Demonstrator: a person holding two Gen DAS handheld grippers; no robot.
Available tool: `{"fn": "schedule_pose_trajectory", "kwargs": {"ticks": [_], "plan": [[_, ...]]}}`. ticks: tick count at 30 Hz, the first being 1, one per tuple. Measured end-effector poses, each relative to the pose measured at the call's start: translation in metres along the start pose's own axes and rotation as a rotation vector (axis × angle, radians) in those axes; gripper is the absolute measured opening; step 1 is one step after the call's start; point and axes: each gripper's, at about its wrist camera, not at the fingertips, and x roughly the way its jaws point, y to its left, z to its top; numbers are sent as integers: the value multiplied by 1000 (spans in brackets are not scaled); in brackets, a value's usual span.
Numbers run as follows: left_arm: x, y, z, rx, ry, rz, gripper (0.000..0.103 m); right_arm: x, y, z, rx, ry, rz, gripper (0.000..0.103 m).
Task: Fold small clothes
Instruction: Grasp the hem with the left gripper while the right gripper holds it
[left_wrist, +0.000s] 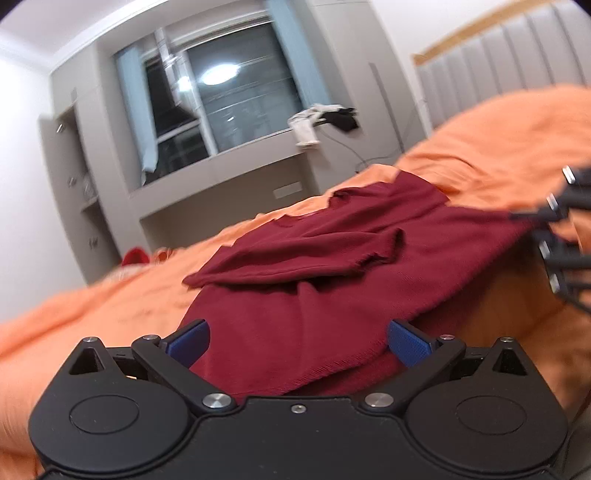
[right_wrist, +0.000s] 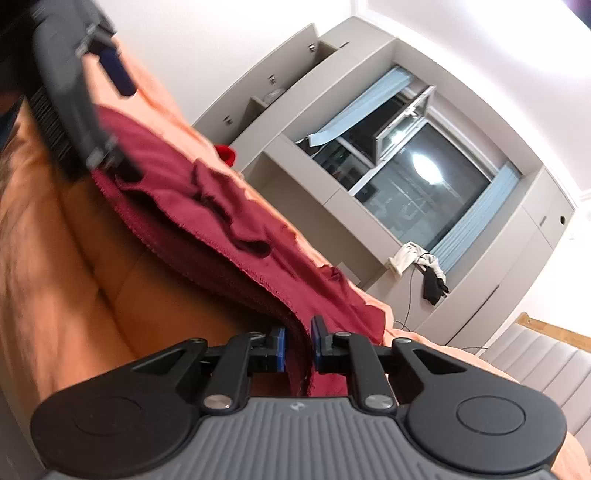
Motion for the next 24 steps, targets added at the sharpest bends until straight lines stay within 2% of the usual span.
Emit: {"fn": "schedule_pose_trajectory", "kwargs": {"ticks": [4,7,11,14,16,18,21,22,24], "plan": [[6,-18,-3,94,5,-9,102,-5,-8,3,57,-33,-7,15],[19,-29,-4,149,35,26,102,-8,-8,4,65,-46,-18,15],[24,-34,-5,176,43,29,102,-10,-14,8,96,-68,-34,15],[26,-34,-4,195,11,88,102,-14,-16,9,117,-86,-47,15],[30,-27,-2,167,29,123,102,-15,-18,10,121,-91,-53,15],[34,-15,1,115,50,147,96,-17,-19,10,121,-94,-63,13],[37,4,2,39,74,198,81,-20,-21,7,126,-95,-92,12],[38,9,2,16,85,218,73,-21,-22,7,133,-95,-98,12],[40,21,2,-20,110,261,51,-23,-24,6,137,-95,-112,11]]}}
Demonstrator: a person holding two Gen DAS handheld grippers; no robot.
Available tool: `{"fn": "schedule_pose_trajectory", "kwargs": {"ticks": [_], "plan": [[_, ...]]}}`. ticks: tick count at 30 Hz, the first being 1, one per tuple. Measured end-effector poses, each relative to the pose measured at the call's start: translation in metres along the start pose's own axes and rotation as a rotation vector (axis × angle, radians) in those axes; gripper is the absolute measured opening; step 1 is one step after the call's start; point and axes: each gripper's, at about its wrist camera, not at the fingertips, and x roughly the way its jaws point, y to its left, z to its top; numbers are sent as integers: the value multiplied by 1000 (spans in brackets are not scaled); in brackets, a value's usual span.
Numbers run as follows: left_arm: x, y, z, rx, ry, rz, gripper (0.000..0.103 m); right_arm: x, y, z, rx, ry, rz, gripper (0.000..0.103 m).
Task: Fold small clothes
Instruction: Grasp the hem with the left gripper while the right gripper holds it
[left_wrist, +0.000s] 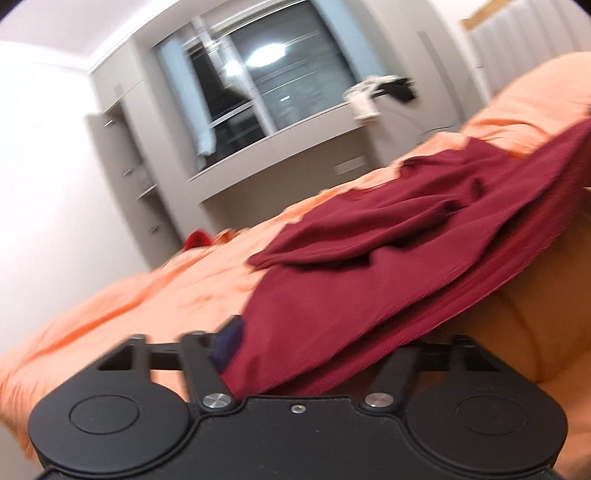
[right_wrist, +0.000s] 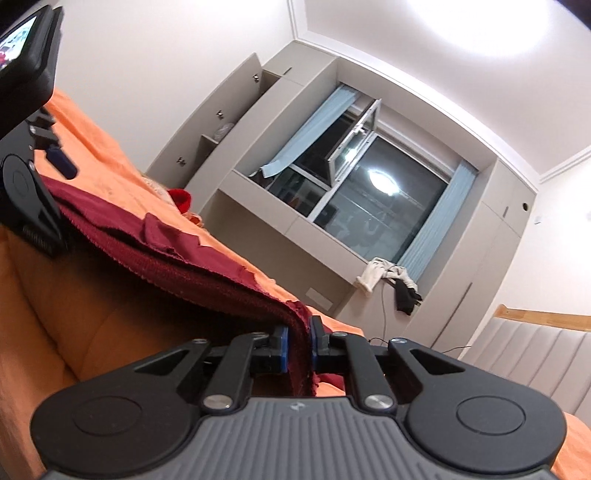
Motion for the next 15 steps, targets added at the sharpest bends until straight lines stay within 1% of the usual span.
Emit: {"fn": "schedule_pose_trajectory", "kwargs": {"ticks": [1,2,3,4,7,9,12,15], "plan": [[2,4,0,-17,17,12,27,-2,0,0,-1,2,-8,11],[4,9,0,-38,33,15,9,-3,0,0,-3,5,-14,11],[5,14,1,-64,40,15,8,-4,0,-1,-6,7,-17,11],[3,19,1,-91,28,20,6,-5,2,-2,-16,8,-18,11],[-13,25,3,-128,-47,28,5,-10,7,-4,-56,5,-28,9],[-27,27,6,-146,-89,23,4,-15,6,-3,-54,-2,-45,8],[-53,30,9,-182,-154,5,4,-31,-3,-1,-3,-18,-84,8],[-83,33,11,-179,-204,-14,4,-53,-12,3,45,-39,-106,7]]}}
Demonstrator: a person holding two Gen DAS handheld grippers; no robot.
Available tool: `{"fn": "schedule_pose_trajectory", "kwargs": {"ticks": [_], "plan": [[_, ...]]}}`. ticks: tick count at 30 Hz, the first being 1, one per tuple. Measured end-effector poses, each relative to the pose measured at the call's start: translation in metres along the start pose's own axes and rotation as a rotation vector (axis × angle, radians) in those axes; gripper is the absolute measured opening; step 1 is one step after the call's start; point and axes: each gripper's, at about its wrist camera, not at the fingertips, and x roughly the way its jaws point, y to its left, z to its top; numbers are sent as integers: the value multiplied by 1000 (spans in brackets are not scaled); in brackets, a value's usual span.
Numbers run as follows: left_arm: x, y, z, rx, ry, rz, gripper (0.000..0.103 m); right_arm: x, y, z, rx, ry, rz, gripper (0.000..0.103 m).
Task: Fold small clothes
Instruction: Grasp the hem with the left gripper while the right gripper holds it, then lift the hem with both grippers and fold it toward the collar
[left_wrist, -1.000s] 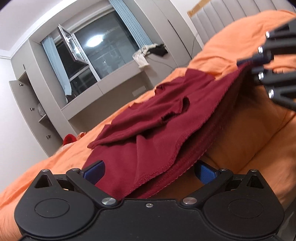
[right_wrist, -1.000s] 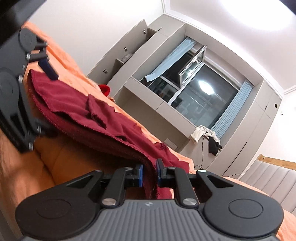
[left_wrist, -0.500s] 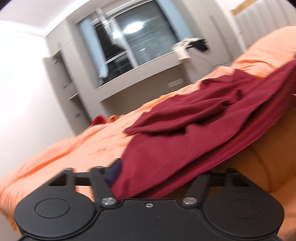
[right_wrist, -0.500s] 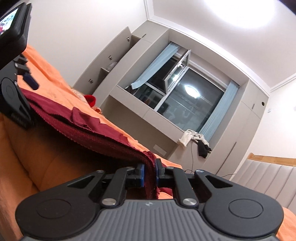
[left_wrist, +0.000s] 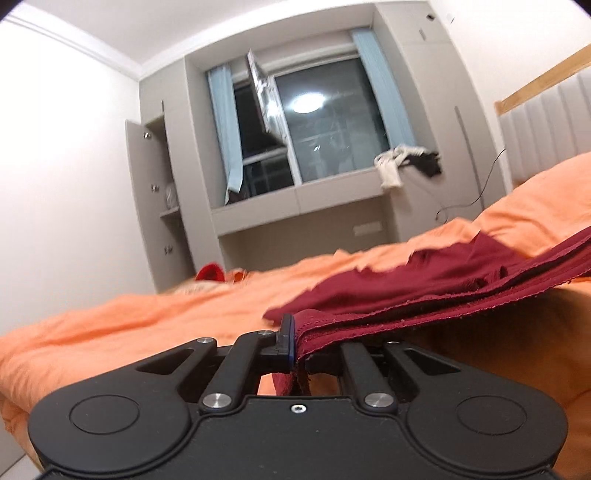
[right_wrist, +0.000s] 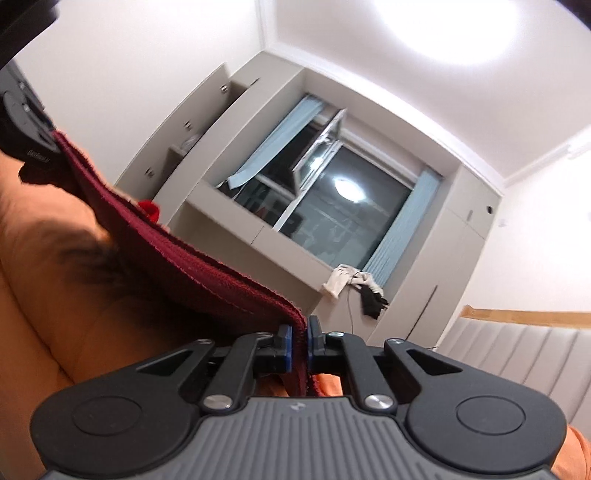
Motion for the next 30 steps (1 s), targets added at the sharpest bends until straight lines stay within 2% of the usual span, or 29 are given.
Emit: {"fn": "schedule_pose_trajectory", "kwargs": {"ticks": [4,9,12,15,22,30], "plan": [[-37,16,9,-27,-22,-40,4,-39,-13,11,5,-36,4,7],[-86,33,14,-23,-65,-70,4,-93,-19,19,-53,-86,11,7],[-103,34,17,-8,-41,-99,4,-112,-24,25,-51,-74,36,7],[-102,38,22,-23,-16,-125,4,-106,-36,30,-45,-53,57,7],[-77,42,46,-53,-40,-128,4,-73,-47,42,-50,-81,70,7],[-36,35,72,-2,-88,-128,4,-31,-58,48,-28,-131,52,7]]}}
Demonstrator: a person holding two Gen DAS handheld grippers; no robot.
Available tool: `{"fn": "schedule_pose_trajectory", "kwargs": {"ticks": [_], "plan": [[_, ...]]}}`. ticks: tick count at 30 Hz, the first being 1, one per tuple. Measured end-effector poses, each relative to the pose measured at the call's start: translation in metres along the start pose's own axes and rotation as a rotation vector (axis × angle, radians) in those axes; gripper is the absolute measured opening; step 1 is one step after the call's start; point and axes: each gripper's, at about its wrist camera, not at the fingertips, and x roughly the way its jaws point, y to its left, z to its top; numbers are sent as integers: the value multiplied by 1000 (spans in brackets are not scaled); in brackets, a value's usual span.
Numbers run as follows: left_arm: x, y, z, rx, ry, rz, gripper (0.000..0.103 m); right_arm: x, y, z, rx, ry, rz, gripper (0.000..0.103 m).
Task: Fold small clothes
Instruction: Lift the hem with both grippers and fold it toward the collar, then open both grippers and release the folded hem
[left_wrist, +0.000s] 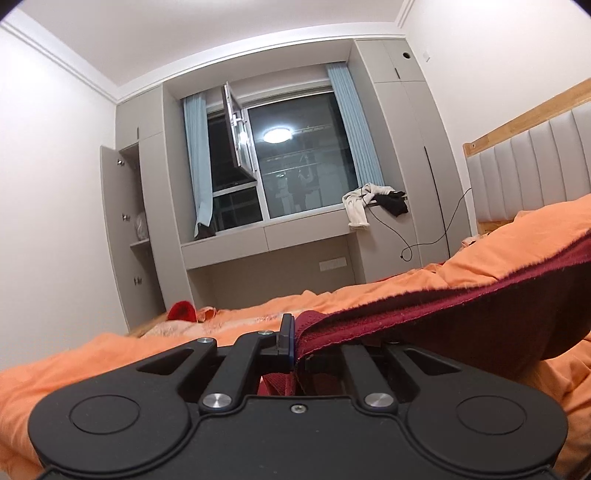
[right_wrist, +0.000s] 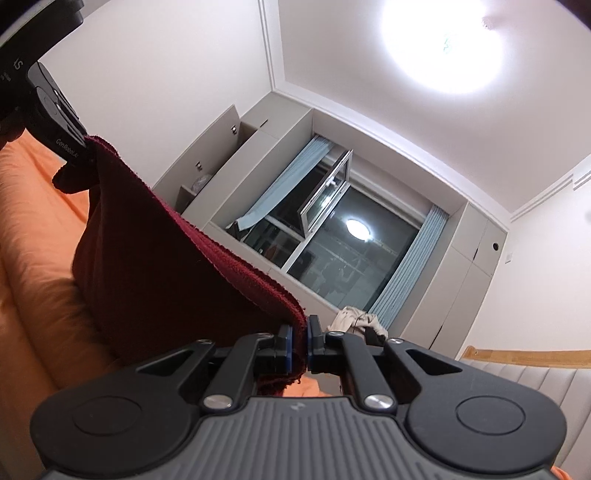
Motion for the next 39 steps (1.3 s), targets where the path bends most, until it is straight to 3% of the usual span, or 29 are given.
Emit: {"fn": "schedule_pose_trajectory", "kwargs": {"ticks": [9,16,25,31,34,37,39], "plan": [[68,-2,19,77,6,0,5,61,-8,-8,-22,-44,0,7],[151,-8,26,57,69,8,5,150,-9,-23,-42,-17,47,7],[276,-7,9,51,261,-5,5,270,9,-63,-35,143,167,7],[349,-1,-17,-17,404,-36,7,321,27,-88,-60,235,198,8],[371,5,-37,-75,464,-32,13,341,37,-101,-41,294,218,9],[380,8,-55,-140,515,-25,23,354,43,-108,-6,353,245,22],[381,11,-64,-181,532,-32,32,361,42,-110,13,386,286,49]]}}
